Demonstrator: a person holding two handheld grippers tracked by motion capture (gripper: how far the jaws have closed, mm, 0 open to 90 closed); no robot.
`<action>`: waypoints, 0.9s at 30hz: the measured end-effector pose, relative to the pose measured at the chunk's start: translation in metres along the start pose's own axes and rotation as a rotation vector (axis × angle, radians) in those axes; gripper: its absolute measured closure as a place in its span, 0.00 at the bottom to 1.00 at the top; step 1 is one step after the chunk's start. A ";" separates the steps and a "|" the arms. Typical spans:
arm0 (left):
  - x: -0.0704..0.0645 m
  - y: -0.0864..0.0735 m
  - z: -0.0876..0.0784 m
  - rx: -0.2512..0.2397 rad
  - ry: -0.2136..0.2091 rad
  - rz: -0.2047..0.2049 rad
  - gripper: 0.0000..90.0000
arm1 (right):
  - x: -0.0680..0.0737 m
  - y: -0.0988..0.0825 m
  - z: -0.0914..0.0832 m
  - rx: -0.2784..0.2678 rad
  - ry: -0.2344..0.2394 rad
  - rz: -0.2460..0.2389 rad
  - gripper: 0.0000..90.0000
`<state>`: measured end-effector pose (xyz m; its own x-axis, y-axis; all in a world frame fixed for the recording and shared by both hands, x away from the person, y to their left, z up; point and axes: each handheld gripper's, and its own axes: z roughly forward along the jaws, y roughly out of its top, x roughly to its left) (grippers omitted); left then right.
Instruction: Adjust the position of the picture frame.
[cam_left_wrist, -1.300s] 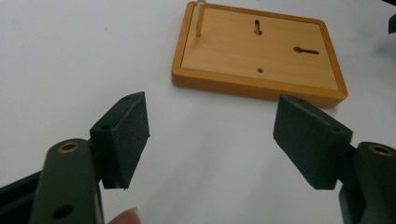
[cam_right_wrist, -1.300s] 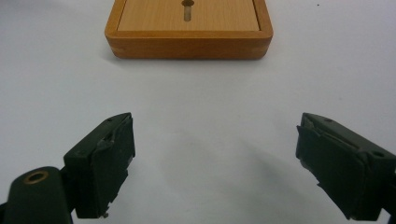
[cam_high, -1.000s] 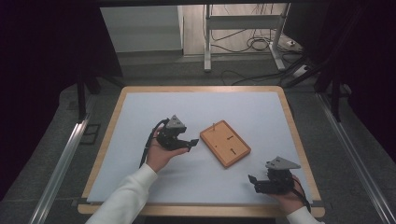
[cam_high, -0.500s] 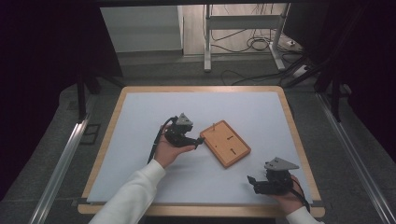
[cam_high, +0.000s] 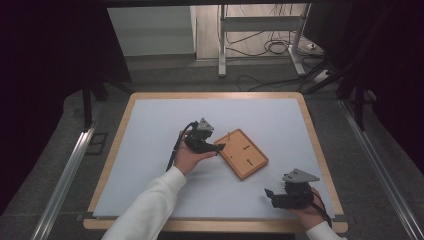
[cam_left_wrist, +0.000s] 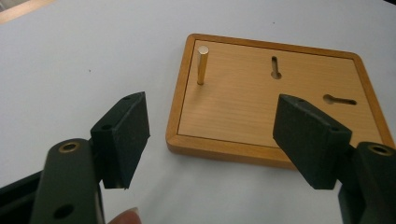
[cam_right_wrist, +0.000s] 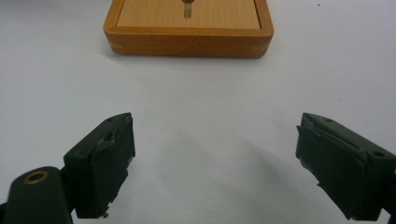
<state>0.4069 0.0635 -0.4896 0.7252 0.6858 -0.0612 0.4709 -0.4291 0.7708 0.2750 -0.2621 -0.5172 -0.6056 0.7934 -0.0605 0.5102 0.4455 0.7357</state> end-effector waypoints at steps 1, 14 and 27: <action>0.001 0.001 0.004 0.004 -0.001 0.004 0.30 | 0.000 0.000 0.000 0.000 -0.001 0.000 0.13; 0.005 0.012 0.036 0.019 0.000 0.014 0.35 | -0.001 -0.001 0.001 0.004 -0.002 0.002 0.13; 0.008 0.018 0.055 0.014 -0.001 0.013 0.56 | -0.002 -0.001 0.002 0.009 -0.002 0.003 0.13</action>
<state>0.4482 0.0292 -0.5111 0.7322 0.6791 -0.0518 0.4678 -0.4462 0.7629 0.2761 -0.2634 -0.5192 -0.6026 0.7958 -0.0593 0.5176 0.4463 0.7300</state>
